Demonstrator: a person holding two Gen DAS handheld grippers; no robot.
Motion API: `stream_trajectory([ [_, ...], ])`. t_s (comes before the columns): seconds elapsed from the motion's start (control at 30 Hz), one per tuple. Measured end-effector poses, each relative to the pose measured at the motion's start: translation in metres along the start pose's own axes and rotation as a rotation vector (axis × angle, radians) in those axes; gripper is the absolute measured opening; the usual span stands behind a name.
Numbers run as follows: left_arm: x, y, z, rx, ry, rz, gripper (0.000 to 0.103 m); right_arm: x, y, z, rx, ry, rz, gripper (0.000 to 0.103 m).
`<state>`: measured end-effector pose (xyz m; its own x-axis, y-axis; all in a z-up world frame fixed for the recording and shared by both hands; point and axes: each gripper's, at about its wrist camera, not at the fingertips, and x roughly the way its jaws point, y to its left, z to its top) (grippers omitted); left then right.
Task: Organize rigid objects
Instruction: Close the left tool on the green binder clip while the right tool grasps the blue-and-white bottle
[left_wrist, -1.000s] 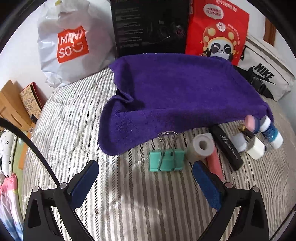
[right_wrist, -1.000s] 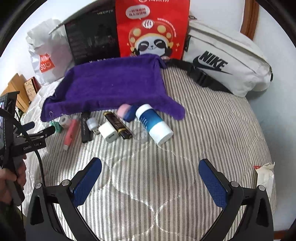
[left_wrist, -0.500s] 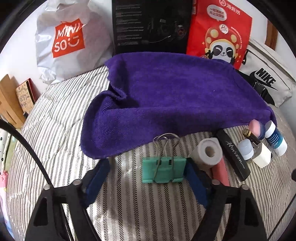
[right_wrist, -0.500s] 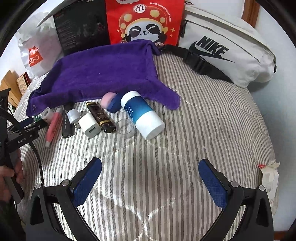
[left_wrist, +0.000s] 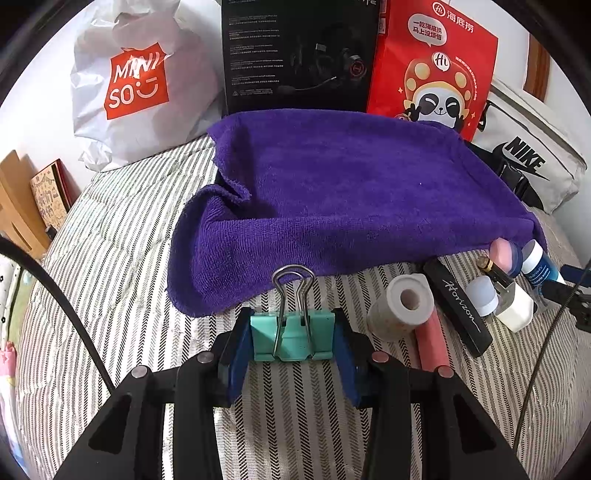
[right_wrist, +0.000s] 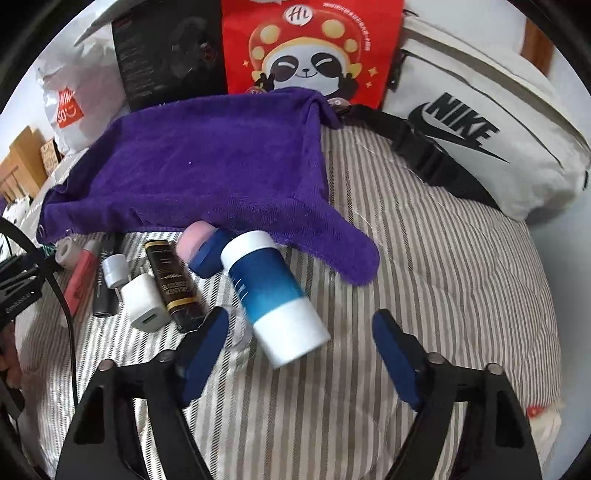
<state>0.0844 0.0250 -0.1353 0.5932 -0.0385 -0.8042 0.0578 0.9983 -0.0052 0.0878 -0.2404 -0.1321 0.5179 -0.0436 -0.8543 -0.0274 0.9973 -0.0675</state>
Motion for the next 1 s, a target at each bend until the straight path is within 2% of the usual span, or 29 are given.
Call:
stream_trajectory([
  [0.27,0.0,0.0,0.0,0.0,0.006,0.003,0.039,0.006,-0.008,0.014,0.041,-0.004,0.101,0.074],
  [0.63,0.0,-0.001,0.001,0.005,0.006,0.007,0.04,0.002,-0.016,0.021,0.016,-0.022,0.085,0.072],
  [0.73,0.0,-0.001,0.001,0.006,0.006,0.006,0.04,0.004,-0.019,0.018,0.024,-0.005,0.111,0.072],
  [0.83,0.001,-0.001,0.001,0.008,0.005,0.006,0.04,0.006,-0.015,0.016,-0.019,0.0,0.107,0.072],
  [0.9,0.001,-0.001,0.0,0.006,0.006,0.005,0.04,0.009,-0.01,0.016,-0.044,0.007,0.104,0.068],
  [1.0,0.001,-0.001,0.0,0.006,0.007,0.004,0.04,0.018,-0.007,0.017,-0.056,0.031,0.115,0.048],
])
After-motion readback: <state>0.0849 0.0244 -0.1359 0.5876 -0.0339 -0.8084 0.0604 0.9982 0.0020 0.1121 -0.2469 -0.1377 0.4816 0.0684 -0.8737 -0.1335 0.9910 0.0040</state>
